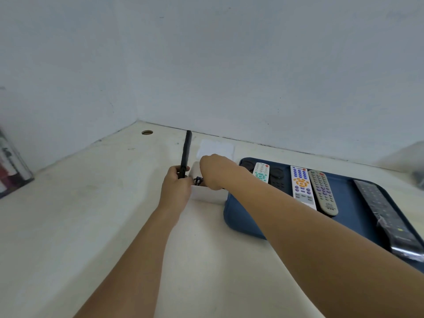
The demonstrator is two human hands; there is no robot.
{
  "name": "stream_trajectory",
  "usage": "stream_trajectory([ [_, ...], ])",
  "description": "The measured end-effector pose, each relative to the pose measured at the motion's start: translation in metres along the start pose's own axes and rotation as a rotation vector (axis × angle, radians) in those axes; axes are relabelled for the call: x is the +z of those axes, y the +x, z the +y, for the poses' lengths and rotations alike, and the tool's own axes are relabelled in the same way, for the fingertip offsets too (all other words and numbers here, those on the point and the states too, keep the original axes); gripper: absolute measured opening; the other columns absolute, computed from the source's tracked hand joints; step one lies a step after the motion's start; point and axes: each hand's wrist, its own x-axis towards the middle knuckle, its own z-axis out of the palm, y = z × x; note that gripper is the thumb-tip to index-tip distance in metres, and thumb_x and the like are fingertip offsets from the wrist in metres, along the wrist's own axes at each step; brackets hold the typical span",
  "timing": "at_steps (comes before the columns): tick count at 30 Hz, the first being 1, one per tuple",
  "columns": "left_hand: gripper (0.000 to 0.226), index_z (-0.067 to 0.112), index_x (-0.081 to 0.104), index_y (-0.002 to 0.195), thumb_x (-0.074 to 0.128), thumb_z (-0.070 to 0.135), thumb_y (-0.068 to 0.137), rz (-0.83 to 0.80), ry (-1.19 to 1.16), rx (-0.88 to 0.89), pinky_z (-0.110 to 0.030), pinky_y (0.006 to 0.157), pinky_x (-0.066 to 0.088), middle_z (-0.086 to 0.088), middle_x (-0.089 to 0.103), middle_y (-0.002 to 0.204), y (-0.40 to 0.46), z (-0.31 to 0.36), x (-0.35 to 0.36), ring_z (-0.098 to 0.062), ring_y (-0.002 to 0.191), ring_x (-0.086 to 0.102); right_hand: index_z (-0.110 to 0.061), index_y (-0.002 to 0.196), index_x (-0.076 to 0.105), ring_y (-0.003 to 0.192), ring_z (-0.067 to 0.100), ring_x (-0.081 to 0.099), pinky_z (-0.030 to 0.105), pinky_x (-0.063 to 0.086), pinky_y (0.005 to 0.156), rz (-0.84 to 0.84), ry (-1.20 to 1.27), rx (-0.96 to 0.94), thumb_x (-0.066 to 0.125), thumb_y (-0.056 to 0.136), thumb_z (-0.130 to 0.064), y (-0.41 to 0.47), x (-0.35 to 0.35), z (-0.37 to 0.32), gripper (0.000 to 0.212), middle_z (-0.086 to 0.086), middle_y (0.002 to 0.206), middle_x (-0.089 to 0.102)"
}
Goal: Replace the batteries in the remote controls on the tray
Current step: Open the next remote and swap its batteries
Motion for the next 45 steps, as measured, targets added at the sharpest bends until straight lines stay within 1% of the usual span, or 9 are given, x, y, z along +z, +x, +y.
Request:
stream_trajectory([
  [6, 0.027, 0.018, 0.061, 0.113, 0.062, 0.006, 0.09, -0.021, -0.016, 0.001, -0.028, 0.061, 0.036, -0.001, 0.064, 0.091, -0.002, -0.001, 0.0, -0.015, 0.076, 0.053, -0.008, 0.086, 0.05, 0.075, 0.023, 0.05, 0.033, 0.04, 0.068, 0.0, 0.036, 0.041, 0.049, 0.091, -0.007, -0.003, -0.002, -0.017, 0.005, 0.002, 0.073, 0.044],
  [9, 0.032, 0.02, 0.06, 0.111, 0.067, 0.016, 0.079, -0.038, -0.035, -0.016, -0.028, 0.064, 0.037, 0.001, 0.065, 0.09, -0.006, 0.003, 0.0, -0.015, 0.079, 0.054, -0.015, 0.111, 0.063, 0.076, 0.024, 0.051, 0.034, 0.04, 0.067, -0.001, 0.089, 0.018, 0.05, 0.088, -0.006, 0.0, 0.003, -0.018, 0.028, 0.0, 0.073, 0.047],
  [13, 0.041, 0.019, 0.06, 0.108, 0.067, 0.024, 0.068, -0.042, -0.054, -0.038, -0.028, 0.065, 0.038, 0.003, 0.064, 0.086, -0.008, 0.005, 0.0, -0.016, 0.079, 0.054, -0.007, 0.081, 0.053, 0.079, 0.025, 0.05, 0.033, 0.039, 0.069, 0.034, 0.123, 0.071, 0.051, 0.088, -0.003, 0.001, 0.009, -0.014, 0.009, 0.003, 0.071, 0.044],
  [19, 0.038, 0.021, 0.059, 0.102, 0.065, 0.021, 0.064, -0.041, -0.097, -0.084, -0.034, 0.074, 0.044, -0.005, 0.064, 0.095, -0.007, 0.007, -0.001, -0.021, 0.084, 0.057, -0.004, 0.119, 0.069, 0.106, 0.027, 0.065, 0.035, 0.055, 0.091, -0.031, 0.147, -0.041, 0.051, 0.09, 0.001, 0.001, 0.001, -0.003, 0.035, 0.012, 0.122, 0.066],
  [24, 0.027, 0.018, 0.056, 0.105, 0.049, -0.003, 0.089, -0.036, -0.07, -0.025, -0.03, 0.062, 0.039, -0.006, 0.054, 0.085, -0.006, 0.004, 0.0, -0.017, 0.068, 0.047, -0.005, 0.101, 0.075, 0.08, 0.02, 0.067, 0.016, 0.05, 0.063, 0.205, 0.433, -0.106, 0.061, 0.088, 0.006, -0.016, -0.019, 0.025, 0.022, -0.002, 0.079, 0.064],
  [26, 0.028, 0.016, 0.054, 0.108, 0.045, -0.005, 0.091, -0.035, -0.052, 0.018, -0.032, 0.064, 0.04, -0.003, 0.052, 0.083, -0.008, 0.004, 0.003, -0.017, 0.066, 0.046, -0.005, 0.101, 0.073, 0.07, 0.02, 0.071, 0.023, 0.057, 0.06, 0.201, 0.53, -0.128, 0.062, 0.088, 0.006, -0.024, -0.027, 0.033, 0.02, 0.004, 0.079, 0.07],
  [34, 0.028, 0.018, 0.052, 0.108, 0.044, -0.004, 0.092, 0.016, 0.005, 0.086, -0.034, 0.064, 0.043, -0.003, 0.054, 0.085, -0.009, 0.001, 0.007, -0.018, 0.066, 0.048, -0.014, 0.129, 0.062, 0.106, 0.022, 0.062, 0.032, 0.053, 0.089, 0.18, 0.1, -0.195, 0.057, 0.086, 0.01, -0.03, -0.022, 0.031, 0.05, 0.005, 0.12, 0.066],
  [42, 0.031, 0.027, 0.051, 0.097, 0.045, -0.004, 0.092, 0.035, -0.005, 0.124, -0.035, 0.064, 0.043, -0.009, 0.05, 0.088, -0.009, -0.002, 0.01, -0.019, 0.069, 0.047, -0.019, 0.115, 0.068, 0.1, 0.023, 0.067, 0.038, 0.057, 0.08, 0.392, -0.205, -0.104, 0.063, 0.077, 0.005, -0.036, -0.011, 0.039, 0.046, 0.004, 0.11, 0.07],
  [45, 0.027, 0.02, 0.051, 0.104, 0.046, -0.004, 0.093, 0.034, -0.006, 0.133, -0.029, 0.057, 0.044, -0.007, 0.051, 0.088, -0.01, -0.001, 0.01, -0.018, 0.067, 0.047, -0.011, 0.106, 0.066, 0.072, 0.023, 0.06, 0.03, 0.045, 0.055, 0.35, -0.205, -0.054, 0.062, 0.077, 0.006, -0.039, -0.013, 0.032, 0.034, 0.005, 0.09, 0.063],
])
